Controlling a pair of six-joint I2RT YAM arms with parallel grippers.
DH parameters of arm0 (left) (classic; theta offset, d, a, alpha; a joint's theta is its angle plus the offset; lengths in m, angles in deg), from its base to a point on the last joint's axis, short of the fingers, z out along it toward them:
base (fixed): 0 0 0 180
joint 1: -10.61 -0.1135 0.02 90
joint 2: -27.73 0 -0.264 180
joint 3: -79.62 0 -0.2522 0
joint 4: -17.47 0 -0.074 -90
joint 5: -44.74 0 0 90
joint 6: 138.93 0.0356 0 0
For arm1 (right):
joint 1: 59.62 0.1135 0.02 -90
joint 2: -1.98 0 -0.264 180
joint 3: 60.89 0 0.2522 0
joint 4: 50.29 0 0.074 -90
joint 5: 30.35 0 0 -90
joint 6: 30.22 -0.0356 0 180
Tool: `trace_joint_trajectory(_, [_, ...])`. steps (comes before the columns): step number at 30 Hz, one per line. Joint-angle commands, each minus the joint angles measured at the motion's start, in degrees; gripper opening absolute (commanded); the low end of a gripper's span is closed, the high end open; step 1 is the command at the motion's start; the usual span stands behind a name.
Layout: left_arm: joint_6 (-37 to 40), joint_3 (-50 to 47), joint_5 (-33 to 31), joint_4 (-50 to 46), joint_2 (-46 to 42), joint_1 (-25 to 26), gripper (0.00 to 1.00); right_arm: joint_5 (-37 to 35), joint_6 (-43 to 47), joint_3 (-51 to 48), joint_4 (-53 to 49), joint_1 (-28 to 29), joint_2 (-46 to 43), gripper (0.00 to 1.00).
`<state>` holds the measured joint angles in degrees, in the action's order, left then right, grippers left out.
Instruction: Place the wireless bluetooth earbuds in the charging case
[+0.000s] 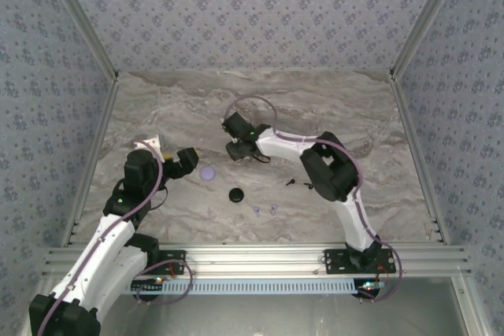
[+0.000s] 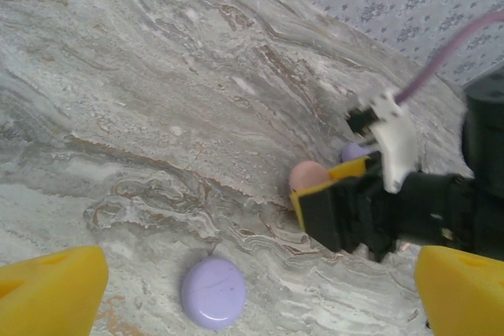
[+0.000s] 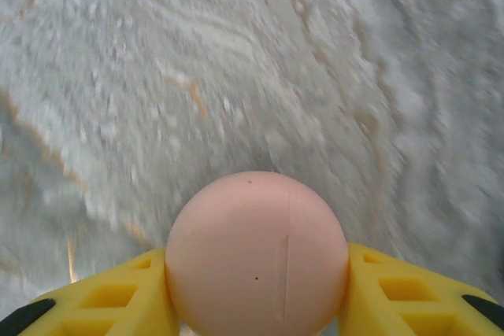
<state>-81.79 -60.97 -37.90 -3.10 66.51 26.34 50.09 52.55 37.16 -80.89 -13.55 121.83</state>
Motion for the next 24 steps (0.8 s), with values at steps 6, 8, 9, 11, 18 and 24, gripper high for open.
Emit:
trace_joint_trajectory(6, [-3.38, 2.11, 14.3, 10.05, 4.65, -0.61, 0.96, 1.06, 15.75, -27.2, 19.52, 1.55, -29.71, 0.48])
trace_joint_trajectory(8, [-3.6, 4.32, 20.55, 10.66, 7.44, -0.61, 0.9, 0.19, 18.46, -32.88, 21.86, 3.03, -36.79, 0.48])
trace_joint_trajectory(9, [-3.61, 5.74, 23.72, 10.73, 8.87, -0.58, 0.87, -0.14, 19.75, -35.17, 22.19, 3.57, -39.92, 0.48])
trace_joint_trajectory(11, [-4.16, 8.12, 28.65, 10.94, 11.21, -0.56, 0.83, -0.23, 22.01, -38.3, 21.75, 4.59, -45.83, 0.48])
trace_joint_trajectory(18, [-4.25, 13.11, 41.88, 14.54, 16.79, 1.85, 0.72, -1.39, 27.57, -40.55, 15.29, 7.59, -57.71, 0.48])
trace_joint_trajectory(24, [-3.01, 15.9, 44.22, 16.6, 20.62, 8.25, 0.71, -2.76, 29.89, -39.49, 14.04, 9.01, -59.46, 0.48])
